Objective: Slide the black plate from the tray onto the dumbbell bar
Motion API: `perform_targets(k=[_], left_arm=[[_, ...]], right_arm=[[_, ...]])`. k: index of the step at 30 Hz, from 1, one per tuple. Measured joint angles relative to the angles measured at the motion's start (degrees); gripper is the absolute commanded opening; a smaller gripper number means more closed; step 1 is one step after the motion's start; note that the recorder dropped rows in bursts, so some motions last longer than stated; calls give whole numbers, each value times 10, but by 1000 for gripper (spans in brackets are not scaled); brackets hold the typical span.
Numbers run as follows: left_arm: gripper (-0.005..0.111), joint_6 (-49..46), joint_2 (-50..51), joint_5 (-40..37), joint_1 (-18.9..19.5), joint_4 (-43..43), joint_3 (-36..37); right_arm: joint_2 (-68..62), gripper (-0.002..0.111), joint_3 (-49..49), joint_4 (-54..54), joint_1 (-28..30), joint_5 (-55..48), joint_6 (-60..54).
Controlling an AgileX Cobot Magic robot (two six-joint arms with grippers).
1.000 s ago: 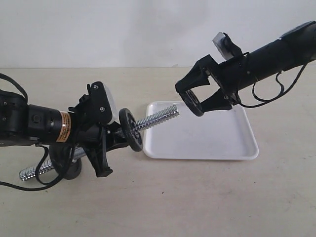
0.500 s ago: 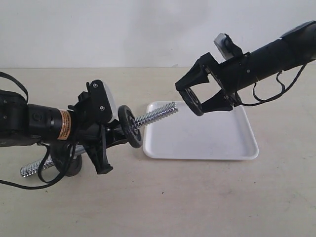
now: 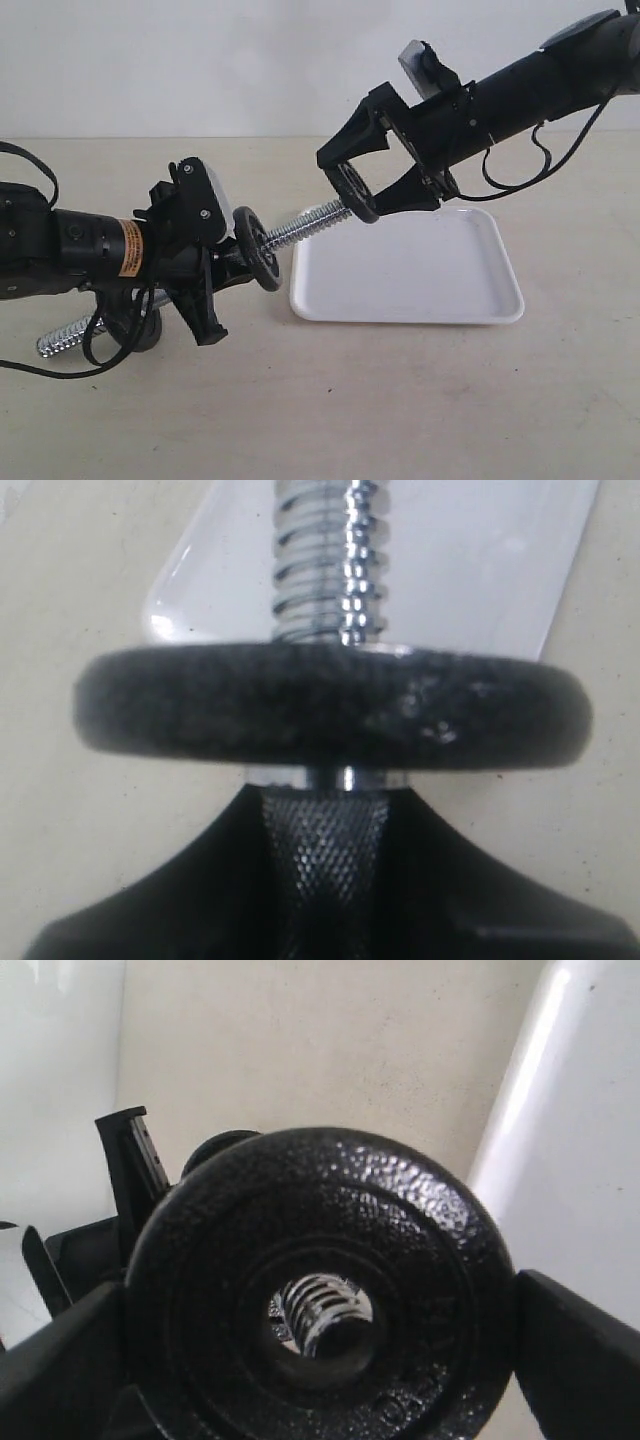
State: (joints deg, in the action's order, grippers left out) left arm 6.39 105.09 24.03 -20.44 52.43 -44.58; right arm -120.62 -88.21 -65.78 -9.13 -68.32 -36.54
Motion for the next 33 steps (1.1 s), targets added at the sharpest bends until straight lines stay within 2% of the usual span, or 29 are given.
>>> perform_targets(k=[33], left_arm=[[4,-43,0,-14,0,-61,0]], right_arm=[[0,0,0,4,-8,-1,17]])
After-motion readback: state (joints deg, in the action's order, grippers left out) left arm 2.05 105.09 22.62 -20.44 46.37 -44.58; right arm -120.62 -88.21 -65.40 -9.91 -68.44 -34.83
